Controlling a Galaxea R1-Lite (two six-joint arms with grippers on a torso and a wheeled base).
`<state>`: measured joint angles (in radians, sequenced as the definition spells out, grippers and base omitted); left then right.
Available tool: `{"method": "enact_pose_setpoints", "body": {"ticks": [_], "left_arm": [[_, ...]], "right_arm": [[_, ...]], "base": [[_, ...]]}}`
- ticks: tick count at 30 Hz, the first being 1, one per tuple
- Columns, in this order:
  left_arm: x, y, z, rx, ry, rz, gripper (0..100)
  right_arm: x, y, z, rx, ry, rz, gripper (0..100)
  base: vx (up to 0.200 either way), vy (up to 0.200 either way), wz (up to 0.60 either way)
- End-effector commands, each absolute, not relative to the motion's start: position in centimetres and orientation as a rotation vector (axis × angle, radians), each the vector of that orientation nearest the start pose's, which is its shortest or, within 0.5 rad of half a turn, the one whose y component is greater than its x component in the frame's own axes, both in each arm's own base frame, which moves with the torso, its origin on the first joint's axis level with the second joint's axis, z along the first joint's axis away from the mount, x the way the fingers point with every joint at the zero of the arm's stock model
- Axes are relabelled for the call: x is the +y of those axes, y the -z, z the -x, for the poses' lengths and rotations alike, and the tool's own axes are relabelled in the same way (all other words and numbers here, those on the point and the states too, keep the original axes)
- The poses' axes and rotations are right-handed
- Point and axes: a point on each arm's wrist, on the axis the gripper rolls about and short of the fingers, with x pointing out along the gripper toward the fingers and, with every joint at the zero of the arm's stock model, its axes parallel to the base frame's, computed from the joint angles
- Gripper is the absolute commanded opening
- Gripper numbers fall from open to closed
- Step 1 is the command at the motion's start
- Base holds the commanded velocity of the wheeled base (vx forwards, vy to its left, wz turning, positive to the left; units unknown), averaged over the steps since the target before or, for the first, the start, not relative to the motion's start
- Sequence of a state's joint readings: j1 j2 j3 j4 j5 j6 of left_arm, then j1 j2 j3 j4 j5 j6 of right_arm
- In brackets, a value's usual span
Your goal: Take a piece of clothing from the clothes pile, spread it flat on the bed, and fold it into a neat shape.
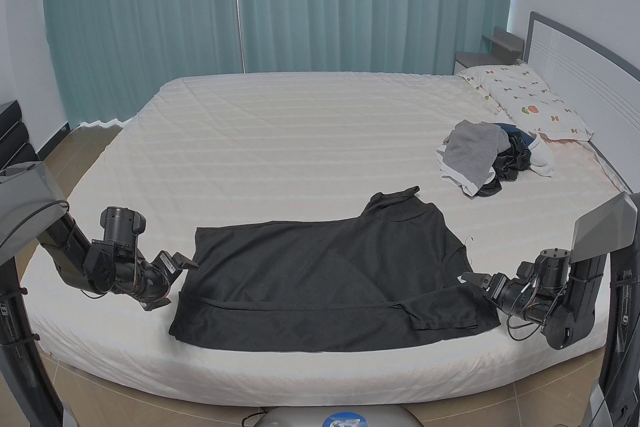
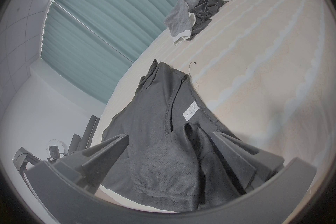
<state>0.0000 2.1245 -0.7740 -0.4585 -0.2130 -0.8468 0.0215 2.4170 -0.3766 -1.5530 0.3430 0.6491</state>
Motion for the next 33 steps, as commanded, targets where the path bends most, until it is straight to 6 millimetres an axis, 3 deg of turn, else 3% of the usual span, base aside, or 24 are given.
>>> {"method": "enact_pose_setpoints", "body": {"ticks": [1, 12, 18, 32, 33], "left_arm": [[-1.3, -0.6, -33.2, 0.943, -0.163, 0.844, 100], [-1.6, 0.6, -33.5, 0.887, -0.049, 0.655, 100], [-1.6, 1.7, -33.9, 0.905, -0.059, 0.642, 100], [-1.6, 1.4, -34.9, 0.868, -0.098, 0.748, 100], [-1.6, 1.4, -34.9, 0.868, -0.098, 0.748, 0]], "right_arm": [[1.7, 3.8, -30.2, 0.58, -0.2, -0.705, 100], [1.7, 3.6, -30.1, 0.58, -0.198, -0.708, 100], [1.6, 3.7, -30.1, 0.583, -0.194, -0.706, 100], [1.7, 3.6, -30.3, 0.57, -0.201, -0.7, 100], [1.7, 3.6, -30.3, 0.57, -0.201, -0.7, 100]], "base": [[0.0, 0.0, 0.0], [0.0, 0.0, 0.0], [0.0, 0.0, 0.0], [0.0, 0.0, 0.0], [0.0, 0.0, 0.0]]}}
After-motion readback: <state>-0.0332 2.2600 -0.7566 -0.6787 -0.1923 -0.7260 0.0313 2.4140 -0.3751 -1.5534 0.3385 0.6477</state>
